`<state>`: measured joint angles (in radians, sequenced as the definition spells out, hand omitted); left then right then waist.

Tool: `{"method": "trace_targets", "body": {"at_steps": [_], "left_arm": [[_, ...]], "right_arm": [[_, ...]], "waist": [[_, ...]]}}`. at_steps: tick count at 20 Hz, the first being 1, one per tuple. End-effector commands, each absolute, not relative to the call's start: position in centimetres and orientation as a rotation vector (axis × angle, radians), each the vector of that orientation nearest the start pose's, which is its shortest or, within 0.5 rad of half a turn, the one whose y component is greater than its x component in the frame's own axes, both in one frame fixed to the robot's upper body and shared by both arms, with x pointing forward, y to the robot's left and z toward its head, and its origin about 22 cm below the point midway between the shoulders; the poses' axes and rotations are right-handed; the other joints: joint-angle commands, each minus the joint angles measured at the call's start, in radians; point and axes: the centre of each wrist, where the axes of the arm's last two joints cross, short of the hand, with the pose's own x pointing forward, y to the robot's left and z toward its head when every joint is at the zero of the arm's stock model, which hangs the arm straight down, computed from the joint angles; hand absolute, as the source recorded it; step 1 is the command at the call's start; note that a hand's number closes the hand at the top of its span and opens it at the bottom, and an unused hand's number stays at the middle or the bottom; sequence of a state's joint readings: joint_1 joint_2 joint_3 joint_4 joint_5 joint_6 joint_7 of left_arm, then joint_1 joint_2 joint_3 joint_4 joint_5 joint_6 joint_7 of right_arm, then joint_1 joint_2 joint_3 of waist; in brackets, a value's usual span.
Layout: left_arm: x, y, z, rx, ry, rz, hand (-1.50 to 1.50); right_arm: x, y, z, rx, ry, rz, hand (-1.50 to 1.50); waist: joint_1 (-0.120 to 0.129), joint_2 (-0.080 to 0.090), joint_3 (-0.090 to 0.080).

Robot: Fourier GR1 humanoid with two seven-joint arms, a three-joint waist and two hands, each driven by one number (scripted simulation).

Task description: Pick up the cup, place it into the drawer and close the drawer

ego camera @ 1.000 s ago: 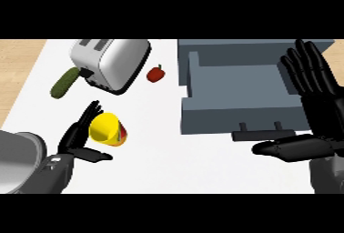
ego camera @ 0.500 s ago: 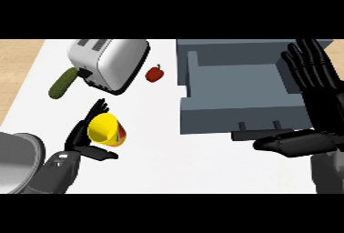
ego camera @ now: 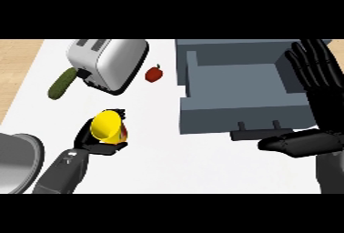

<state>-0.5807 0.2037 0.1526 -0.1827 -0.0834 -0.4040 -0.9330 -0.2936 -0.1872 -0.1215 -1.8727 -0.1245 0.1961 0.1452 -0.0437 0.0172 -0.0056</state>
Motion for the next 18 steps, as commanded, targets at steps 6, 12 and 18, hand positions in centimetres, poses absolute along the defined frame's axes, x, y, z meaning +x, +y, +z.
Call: {"method": "trace_targets", "body": {"at_steps": [6,12,18], "left_arm": [[30.8,27.1,-12.2,-0.182,-1.97,-0.197,1.5],[30.1,26.9,-12.7,-0.139,-2.041,0.094,1.5],[32.6,26.6,-10.3,-0.083,-2.106,0.22,1.5]], "right_arm": [[28.4,-26.1,16.9,0.071,-1.994,0.294,-1.5],[27.0,-26.2,15.1,0.071,-2.005,0.276,-1.5],[27.7,-26.9,13.5,0.038,-1.966,0.281,-1.5]], "waist": [[0.014,-0.001,0.0],[0.017,-0.007,0.002],[0.039,-0.014,0.005]]}}
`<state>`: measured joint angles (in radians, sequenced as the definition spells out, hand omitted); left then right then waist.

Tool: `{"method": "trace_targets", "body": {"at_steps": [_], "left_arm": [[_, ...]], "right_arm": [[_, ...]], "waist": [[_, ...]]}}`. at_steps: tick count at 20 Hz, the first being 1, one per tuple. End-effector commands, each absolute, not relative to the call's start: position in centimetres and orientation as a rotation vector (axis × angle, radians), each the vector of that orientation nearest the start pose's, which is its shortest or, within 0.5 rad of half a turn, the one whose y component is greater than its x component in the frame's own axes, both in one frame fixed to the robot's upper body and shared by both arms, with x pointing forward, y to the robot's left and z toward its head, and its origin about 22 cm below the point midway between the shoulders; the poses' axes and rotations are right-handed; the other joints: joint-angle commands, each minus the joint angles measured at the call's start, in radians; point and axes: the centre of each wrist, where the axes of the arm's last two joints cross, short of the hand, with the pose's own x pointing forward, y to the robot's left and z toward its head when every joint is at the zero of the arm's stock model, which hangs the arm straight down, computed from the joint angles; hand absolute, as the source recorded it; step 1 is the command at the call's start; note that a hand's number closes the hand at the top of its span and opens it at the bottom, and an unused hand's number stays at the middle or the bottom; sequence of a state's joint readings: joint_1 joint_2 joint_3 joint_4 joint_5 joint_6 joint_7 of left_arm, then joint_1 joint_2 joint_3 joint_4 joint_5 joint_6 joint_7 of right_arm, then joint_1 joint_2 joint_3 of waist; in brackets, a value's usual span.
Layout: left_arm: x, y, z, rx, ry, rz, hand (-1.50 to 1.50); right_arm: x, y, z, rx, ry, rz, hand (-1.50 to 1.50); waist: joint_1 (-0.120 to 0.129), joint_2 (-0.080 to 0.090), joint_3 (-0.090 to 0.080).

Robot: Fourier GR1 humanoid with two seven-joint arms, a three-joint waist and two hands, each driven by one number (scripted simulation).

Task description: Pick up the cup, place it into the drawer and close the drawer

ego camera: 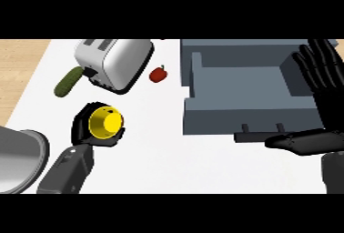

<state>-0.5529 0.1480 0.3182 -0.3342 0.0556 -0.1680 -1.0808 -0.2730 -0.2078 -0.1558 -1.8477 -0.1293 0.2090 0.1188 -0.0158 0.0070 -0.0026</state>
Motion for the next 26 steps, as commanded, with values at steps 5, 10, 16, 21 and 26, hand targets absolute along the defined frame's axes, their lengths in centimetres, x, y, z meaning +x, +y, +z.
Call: {"method": "trace_targets", "body": {"at_steps": [5,10,16,21,26], "left_arm": [[37.0,22.9,-5.3,-0.199,-2.129,0.064,1.5],[38.5,18.5,-2.0,-0.272,-2.157,-0.009,1.5],[41.5,14.9,6.8,-0.309,-2.168,-0.077,1.5],[42.6,9.5,13.0,-0.252,-2.169,-0.146,1.5],[43.0,6.2,17.2,-0.212,-2.094,-0.162,1.5]], "right_arm": [[26.4,-26.3,15.8,0.023,-1.977,0.281,-1.5],[27.2,-27.3,14.7,0.003,-1.965,0.257,-1.5],[27.0,-27.8,15.4,-0.01,-1.986,0.265,-1.5],[27.6,-26.8,14.0,0.007,-1.973,0.268,-1.5],[26.9,-28.3,13.9,-0.004,-1.989,0.254,-1.5]], "waist": [[0.018,-0.014,0.003],[0.027,-0.016,0.004],[0.021,-0.014,0.003],[0.002,-0.009,0.003],[-0.006,-0.007,0.003]]}}
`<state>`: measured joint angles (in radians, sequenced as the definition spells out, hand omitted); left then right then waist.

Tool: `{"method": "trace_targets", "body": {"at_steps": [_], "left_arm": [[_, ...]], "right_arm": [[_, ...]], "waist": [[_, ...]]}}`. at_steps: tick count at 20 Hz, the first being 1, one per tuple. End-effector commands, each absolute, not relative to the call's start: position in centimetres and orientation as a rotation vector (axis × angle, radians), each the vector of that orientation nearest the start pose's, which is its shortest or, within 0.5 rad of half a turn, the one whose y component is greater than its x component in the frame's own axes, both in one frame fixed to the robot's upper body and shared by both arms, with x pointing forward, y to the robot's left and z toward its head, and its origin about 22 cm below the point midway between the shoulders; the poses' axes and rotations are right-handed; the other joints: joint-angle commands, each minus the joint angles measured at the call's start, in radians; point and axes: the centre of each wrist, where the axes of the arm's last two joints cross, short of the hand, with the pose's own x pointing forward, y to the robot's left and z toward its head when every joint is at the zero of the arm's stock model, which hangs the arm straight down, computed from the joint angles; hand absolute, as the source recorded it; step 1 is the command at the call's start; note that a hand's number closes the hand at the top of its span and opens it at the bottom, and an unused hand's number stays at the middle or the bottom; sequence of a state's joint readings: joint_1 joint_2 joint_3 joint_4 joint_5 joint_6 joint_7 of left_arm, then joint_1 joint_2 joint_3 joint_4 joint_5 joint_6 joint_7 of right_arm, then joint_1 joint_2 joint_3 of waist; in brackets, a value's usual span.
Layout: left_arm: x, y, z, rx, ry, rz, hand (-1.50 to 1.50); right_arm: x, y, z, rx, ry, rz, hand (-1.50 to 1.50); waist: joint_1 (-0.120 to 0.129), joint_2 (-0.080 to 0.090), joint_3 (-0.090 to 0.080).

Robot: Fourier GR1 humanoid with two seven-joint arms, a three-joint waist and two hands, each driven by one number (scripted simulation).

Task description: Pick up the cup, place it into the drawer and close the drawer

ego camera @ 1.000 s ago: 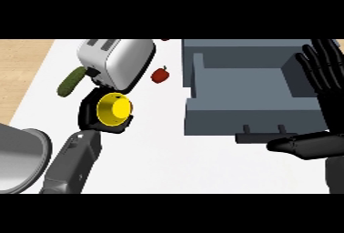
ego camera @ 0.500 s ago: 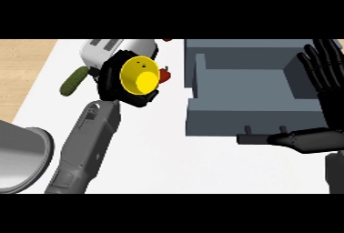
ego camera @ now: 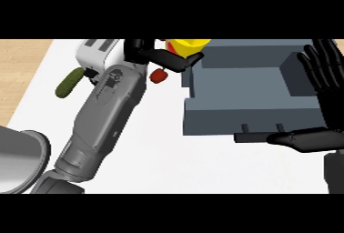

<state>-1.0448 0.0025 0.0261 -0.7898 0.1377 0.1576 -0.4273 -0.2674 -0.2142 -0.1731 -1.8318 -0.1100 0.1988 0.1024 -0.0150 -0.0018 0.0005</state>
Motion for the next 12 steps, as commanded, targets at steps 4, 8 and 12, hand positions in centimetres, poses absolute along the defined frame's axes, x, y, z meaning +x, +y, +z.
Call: {"method": "trace_targets", "body": {"at_steps": [4,8,12], "left_arm": [[44.1,3.9,18.7,-0.12,-2.002,-0.205,1.5],[44.5,3.6,16.6,-0.044,-1.923,-0.235,1.5],[44.6,3.2,15.8,0.021,-1.855,-0.29,1.5]], "right_arm": [[27.2,-26.5,15.2,0.021,-2.019,0.265,-1.5],[28.7,-27.0,15.5,0.046,-2.008,0.265,-1.5],[29.2,-26.4,15.2,0.077,-2.019,0.309,-1.5]], "waist": [[-0.032,0.01,0.0],[-0.052,0.019,0.001],[-0.094,0.028,0.002]]}}
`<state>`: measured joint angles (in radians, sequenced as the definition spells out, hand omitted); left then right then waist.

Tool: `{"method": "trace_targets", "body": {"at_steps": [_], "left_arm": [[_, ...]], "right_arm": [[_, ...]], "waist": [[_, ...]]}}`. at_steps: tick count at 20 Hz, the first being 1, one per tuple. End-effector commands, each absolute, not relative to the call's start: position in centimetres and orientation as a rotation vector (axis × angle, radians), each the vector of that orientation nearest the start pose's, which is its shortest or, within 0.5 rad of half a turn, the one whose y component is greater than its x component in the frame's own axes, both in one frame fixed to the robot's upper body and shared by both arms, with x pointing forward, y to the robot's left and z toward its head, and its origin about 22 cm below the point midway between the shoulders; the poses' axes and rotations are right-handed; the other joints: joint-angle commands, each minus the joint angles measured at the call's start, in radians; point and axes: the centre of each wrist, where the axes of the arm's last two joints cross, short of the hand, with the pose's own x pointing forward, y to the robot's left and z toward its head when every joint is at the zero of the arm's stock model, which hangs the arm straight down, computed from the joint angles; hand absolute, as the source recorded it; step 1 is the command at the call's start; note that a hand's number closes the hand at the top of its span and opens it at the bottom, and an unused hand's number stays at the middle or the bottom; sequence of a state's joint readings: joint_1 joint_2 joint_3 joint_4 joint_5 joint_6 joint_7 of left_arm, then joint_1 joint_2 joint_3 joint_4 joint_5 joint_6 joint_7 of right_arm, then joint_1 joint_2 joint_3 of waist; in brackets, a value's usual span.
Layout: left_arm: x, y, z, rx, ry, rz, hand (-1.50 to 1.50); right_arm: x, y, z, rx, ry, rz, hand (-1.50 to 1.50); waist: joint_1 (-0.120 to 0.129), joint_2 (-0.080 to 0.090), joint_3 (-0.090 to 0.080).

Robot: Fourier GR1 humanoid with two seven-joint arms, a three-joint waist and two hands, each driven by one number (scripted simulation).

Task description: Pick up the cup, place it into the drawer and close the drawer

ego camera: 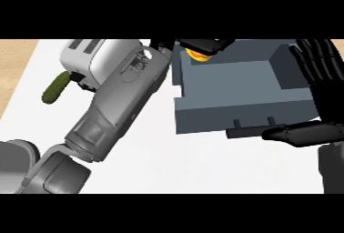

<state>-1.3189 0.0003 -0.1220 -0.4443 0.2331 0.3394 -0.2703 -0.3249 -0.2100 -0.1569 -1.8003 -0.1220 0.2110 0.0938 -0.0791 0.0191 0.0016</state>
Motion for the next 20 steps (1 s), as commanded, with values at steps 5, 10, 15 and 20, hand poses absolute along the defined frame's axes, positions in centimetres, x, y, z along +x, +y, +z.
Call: {"method": "trace_targets", "body": {"at_steps": [5,10,15,20], "left_arm": [[44.7,3.6,14.0,0.027,-1.733,-0.454,1.5],[44.4,3.8,12.6,0.031,-1.711,-0.493,1.5],[44.0,4.2,11.6,-0.052,-1.742,-0.383,-1.5],[44.0,4.0,12.6,-0.206,-1.815,-0.249,-1.5]], "right_arm": [[28.5,-26.4,15.4,0.11,-2.043,0.345,-1.5],[29.5,-25.9,16.0,0.141,-2.041,0.362,-1.5],[29.5,-23.3,16.3,0.243,-2.053,0.429,-1.5],[29.5,-20.9,16.0,0.526,-2.013,0.593,1.5]], "waist": [[-0.071,0.015,0.002],[-0.113,0.027,0.002],[-0.132,0.031,-0.001],[-0.144,0.039,-0.002]]}}
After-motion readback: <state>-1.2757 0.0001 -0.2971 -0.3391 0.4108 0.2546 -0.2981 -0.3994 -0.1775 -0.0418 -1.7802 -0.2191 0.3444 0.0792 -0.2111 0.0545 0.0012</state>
